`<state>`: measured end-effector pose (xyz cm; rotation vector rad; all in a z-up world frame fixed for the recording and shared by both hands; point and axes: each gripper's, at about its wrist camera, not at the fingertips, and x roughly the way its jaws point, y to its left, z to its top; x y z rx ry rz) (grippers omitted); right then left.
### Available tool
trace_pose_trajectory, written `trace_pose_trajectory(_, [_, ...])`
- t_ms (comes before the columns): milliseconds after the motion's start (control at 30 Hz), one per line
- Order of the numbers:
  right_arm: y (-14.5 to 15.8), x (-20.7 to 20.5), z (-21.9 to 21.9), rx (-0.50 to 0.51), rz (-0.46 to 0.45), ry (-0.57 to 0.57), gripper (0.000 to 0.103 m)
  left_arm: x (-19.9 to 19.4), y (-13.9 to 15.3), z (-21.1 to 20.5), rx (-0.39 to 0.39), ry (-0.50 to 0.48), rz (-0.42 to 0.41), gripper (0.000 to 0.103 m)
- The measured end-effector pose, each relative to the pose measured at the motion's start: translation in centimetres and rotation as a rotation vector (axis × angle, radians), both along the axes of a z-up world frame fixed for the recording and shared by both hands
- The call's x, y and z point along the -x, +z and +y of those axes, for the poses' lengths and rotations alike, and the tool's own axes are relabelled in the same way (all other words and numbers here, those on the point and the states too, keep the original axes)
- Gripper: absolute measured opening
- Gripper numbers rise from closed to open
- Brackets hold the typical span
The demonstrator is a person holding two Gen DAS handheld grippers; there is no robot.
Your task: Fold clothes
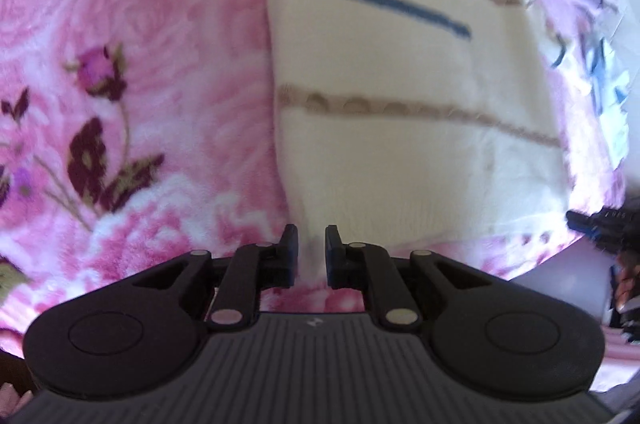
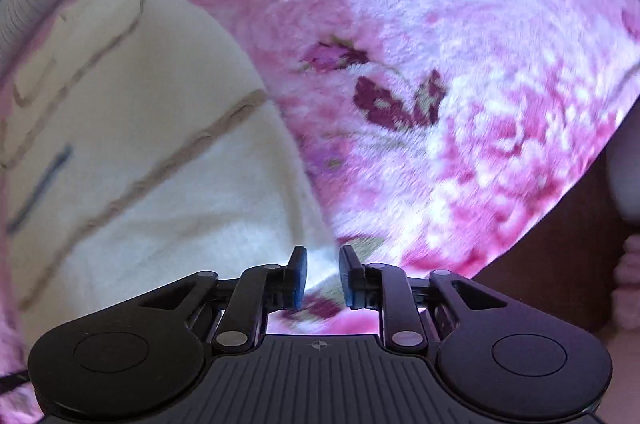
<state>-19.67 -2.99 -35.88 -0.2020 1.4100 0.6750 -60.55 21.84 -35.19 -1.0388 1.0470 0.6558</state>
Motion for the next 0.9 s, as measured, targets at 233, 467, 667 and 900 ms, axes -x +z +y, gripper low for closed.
trace_pose_trajectory(233, [1.6,-3.2,-1.9,-0.085,0.039,-0.19,0.039,-5.2,2.7,2.5,-0.092,-0.027,-0.05,0.011])
trace_pose_trajectory(467, [3.0,-12.8,-0.8,-0.2,-0.013,-0.226,0.039,-11.8,4.0,5.0,-0.133,0.024,-0.087,0.011])
trace_pose_trajectory(667, [0.6,-25.9,2.0,-0.349,0.0,-0.313,0.039,-17.0,3.9,4.8,-0.133,0.17,-0.05,0.011])
trace_pose_trajectory(900, [-4.9,-38.3,5.9,-0.453,0.058,-0.507,0.039,-21.4,2.8,5.6,-0.132,0.284,-0.016,0.011])
